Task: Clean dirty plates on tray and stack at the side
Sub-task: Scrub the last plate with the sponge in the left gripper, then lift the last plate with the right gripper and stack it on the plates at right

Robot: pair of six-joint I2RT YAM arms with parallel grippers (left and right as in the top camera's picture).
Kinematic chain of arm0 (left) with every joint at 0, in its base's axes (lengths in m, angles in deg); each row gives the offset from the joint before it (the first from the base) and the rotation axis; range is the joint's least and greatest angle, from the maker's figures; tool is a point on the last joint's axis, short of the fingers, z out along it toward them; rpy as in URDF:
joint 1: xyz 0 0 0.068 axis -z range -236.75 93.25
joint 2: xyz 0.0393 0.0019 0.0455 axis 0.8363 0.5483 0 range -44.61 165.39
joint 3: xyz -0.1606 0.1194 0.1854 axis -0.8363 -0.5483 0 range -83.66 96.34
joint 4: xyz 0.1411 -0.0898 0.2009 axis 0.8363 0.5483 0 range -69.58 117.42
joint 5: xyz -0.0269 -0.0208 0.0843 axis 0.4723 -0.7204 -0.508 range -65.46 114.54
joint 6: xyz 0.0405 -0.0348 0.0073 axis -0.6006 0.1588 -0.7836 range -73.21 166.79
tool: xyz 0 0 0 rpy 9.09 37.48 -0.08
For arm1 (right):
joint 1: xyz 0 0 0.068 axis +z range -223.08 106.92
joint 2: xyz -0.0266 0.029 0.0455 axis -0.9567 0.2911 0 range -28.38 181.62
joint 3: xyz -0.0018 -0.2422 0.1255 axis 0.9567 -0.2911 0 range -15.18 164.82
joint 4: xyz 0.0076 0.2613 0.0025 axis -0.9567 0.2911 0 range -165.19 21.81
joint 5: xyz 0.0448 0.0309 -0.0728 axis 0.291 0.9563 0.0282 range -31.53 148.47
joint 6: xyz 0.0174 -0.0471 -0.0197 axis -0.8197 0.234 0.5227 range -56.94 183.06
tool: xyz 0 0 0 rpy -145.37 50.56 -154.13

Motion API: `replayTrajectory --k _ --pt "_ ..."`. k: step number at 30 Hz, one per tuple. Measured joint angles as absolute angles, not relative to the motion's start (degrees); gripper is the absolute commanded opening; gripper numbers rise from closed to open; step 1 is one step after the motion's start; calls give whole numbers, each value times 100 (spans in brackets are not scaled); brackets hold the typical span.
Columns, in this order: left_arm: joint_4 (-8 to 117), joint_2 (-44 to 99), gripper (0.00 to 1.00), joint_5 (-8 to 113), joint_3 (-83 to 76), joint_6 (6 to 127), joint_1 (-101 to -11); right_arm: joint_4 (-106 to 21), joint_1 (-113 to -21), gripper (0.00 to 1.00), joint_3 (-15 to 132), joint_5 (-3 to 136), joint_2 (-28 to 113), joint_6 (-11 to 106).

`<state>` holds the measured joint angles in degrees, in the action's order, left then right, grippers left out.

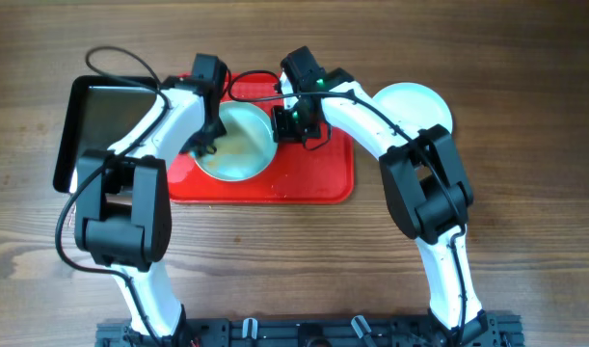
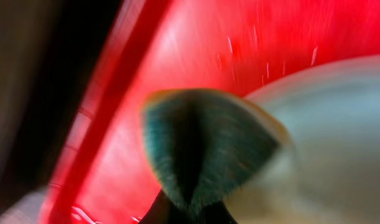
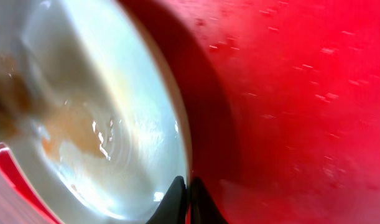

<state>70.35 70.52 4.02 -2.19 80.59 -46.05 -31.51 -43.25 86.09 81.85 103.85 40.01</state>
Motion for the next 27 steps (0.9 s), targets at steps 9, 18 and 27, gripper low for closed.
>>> replayTrajectory --k 9,18,27 --pt "7422 6053 7 466 270 8107 -4824 -3333 -4461 33 8596 7791 10396 3953" --pt "7450 6154 6 1484 266 8147 -4948 -3217 -4222 4 8640 8290 10551 3758" --pt "7464 6202 4 2107 266 8149 -4948 -2583 -5068 4 8496 7496 9893 4095"
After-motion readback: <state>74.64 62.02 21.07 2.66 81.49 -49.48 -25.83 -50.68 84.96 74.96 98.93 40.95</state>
